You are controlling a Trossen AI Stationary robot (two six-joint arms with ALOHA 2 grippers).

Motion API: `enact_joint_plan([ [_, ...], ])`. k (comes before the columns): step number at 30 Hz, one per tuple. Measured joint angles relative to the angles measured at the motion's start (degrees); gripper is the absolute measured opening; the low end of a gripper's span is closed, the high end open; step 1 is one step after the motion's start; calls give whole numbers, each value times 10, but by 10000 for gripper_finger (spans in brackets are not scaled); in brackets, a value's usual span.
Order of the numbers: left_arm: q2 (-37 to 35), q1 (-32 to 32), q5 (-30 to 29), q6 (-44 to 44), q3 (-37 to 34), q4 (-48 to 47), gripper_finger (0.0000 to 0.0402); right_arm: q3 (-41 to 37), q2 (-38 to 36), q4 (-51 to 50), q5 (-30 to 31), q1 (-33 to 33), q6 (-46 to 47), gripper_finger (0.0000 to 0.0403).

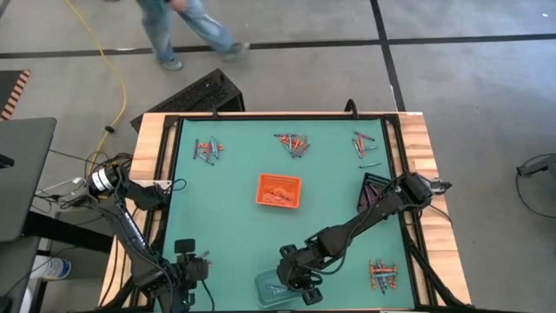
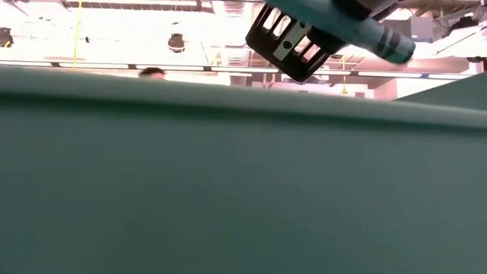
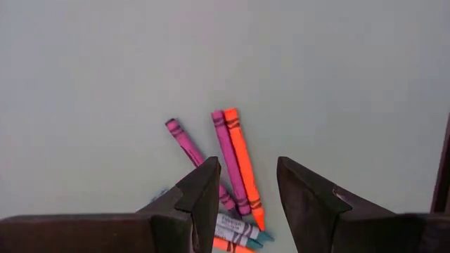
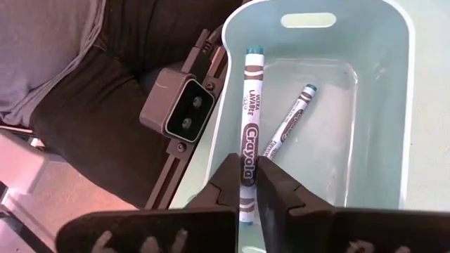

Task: Sort crayons
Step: Put the blue crayon into the blue bin, then put the orange crayon into the orange bin

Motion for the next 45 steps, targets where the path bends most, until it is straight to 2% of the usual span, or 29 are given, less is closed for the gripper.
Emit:
enact_joint_plan([
  [8, 0, 0, 50, -1, -51, 108, 132, 0, 0, 1, 1, 0, 0, 61],
  [31, 0, 0, 61, -43, -115, 164, 132, 0, -6, 0, 1, 1, -7, 62],
  [45, 0, 4, 60, -43, -117, 168, 132, 2, -35, -9, 8, 14, -17, 62],
])
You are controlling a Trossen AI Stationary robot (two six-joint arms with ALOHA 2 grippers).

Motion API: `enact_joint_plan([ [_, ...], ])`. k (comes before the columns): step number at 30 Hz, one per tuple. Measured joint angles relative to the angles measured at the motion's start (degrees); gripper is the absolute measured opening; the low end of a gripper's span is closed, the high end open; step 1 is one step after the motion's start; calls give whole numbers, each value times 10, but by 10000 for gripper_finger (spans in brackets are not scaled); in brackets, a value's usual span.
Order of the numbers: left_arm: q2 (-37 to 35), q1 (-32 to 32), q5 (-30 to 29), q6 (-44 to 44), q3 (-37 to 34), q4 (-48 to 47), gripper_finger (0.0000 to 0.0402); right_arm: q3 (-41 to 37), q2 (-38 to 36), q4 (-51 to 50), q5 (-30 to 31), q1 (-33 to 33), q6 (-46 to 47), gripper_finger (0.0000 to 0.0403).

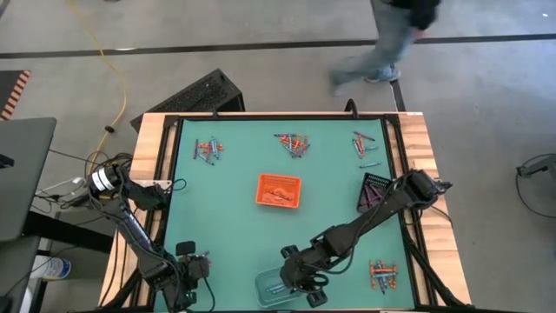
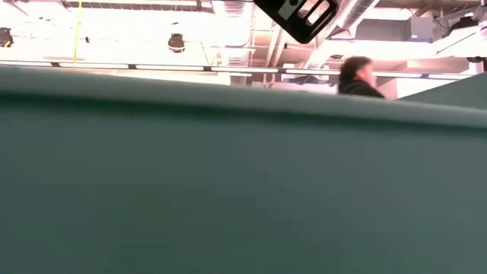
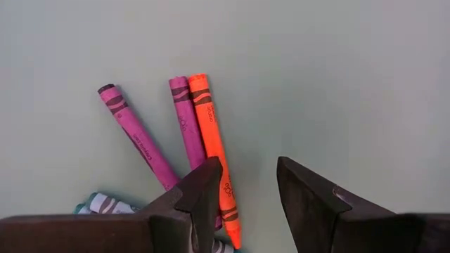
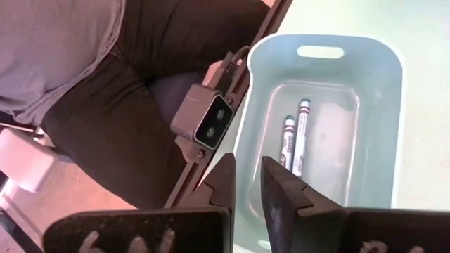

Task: Sort crayons
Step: Put the orange crayon into the orange bin

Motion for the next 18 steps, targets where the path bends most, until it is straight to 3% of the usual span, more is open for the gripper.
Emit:
enact_joint_plan([
  [18, 0, 14, -17, -57, -3, 1, 132, 0, -1, -22, 1, 0, 0, 62],
])
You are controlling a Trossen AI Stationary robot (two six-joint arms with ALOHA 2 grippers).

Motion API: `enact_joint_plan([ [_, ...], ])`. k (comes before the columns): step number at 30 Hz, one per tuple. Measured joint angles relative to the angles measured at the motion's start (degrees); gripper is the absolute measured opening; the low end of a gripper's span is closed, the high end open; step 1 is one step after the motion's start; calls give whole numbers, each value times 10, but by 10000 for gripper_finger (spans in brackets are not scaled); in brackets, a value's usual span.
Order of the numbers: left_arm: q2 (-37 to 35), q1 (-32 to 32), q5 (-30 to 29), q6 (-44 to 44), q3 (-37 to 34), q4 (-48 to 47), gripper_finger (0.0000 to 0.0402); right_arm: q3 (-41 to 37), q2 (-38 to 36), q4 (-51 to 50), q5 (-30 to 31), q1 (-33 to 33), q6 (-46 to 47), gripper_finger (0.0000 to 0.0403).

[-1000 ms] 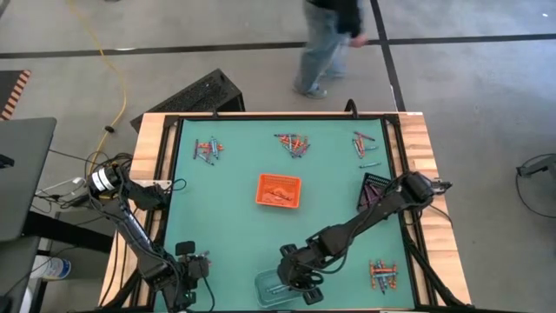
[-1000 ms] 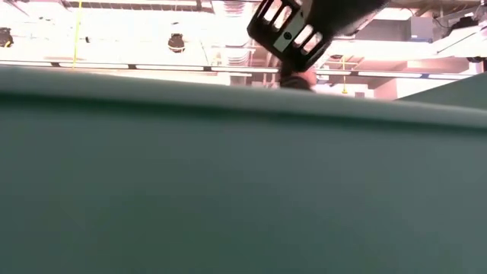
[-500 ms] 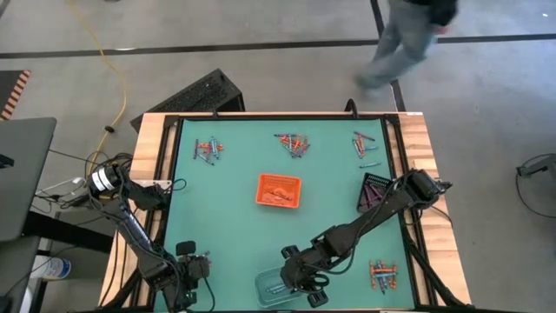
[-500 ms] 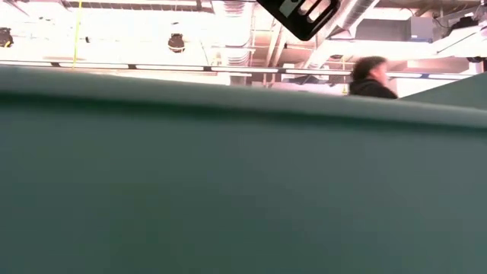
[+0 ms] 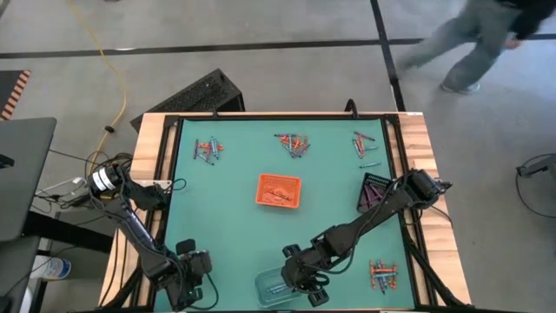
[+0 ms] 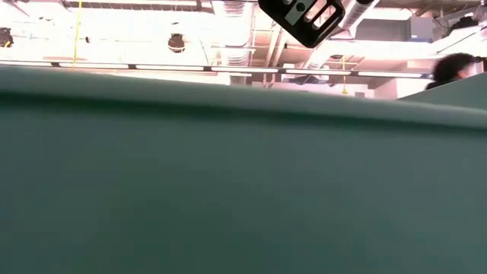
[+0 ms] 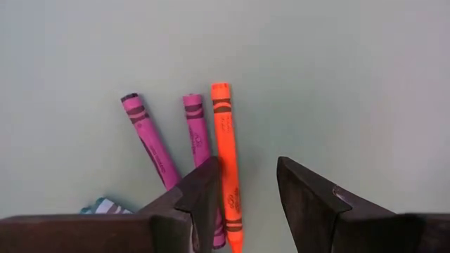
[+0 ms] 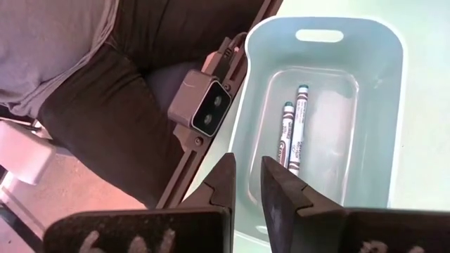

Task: Sort crayons
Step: Put the orange crayon into the orange bin

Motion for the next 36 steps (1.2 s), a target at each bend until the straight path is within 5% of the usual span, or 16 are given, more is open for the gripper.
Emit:
enact_joint_plan([
  [28, 0, 11, -8, 60, 16, 52, 132, 0, 0, -12, 0, 0, 1, 62],
  [36, 14, 5, -2, 75, -6, 173, 132, 0, 0, -15, 0, 0, 1, 62],
])
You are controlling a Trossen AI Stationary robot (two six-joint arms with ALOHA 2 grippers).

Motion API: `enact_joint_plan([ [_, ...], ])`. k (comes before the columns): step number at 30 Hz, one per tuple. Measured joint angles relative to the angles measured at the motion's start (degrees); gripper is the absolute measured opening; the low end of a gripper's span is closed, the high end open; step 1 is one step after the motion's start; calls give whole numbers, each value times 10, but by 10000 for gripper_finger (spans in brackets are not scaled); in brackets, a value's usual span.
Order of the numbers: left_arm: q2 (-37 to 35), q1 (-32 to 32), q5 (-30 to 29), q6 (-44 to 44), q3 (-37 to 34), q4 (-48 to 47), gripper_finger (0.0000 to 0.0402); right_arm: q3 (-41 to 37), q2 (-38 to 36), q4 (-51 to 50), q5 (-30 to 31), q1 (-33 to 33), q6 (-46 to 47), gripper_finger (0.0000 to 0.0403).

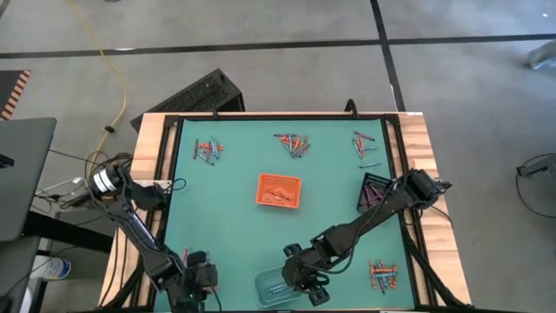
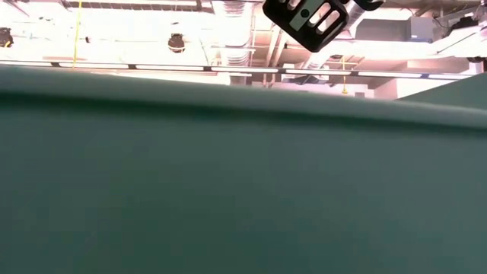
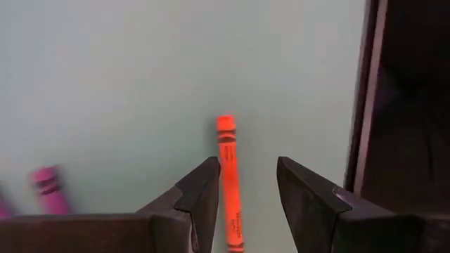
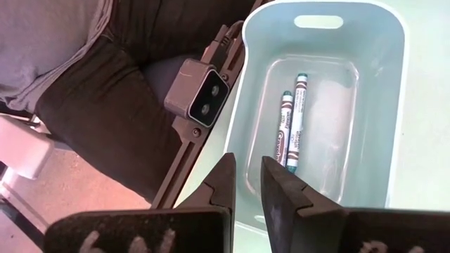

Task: Sort crayons
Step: Put the orange crayon into the orange bin

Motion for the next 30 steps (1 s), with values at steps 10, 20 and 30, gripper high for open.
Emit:
enact_joint_plan([
  [10, 74, -7, 9, 15, 53, -76, 131, 0, 0, -1, 0, 0, 0, 62],
  [20, 79, -10, -11, 52, 70, -108, 16, 0, 0, -1, -5, 1, 1, 62],
  [30, 73, -3, -21, 125, 69, -95, 2, 0, 0, -14, -6, 1, 1, 62],
])
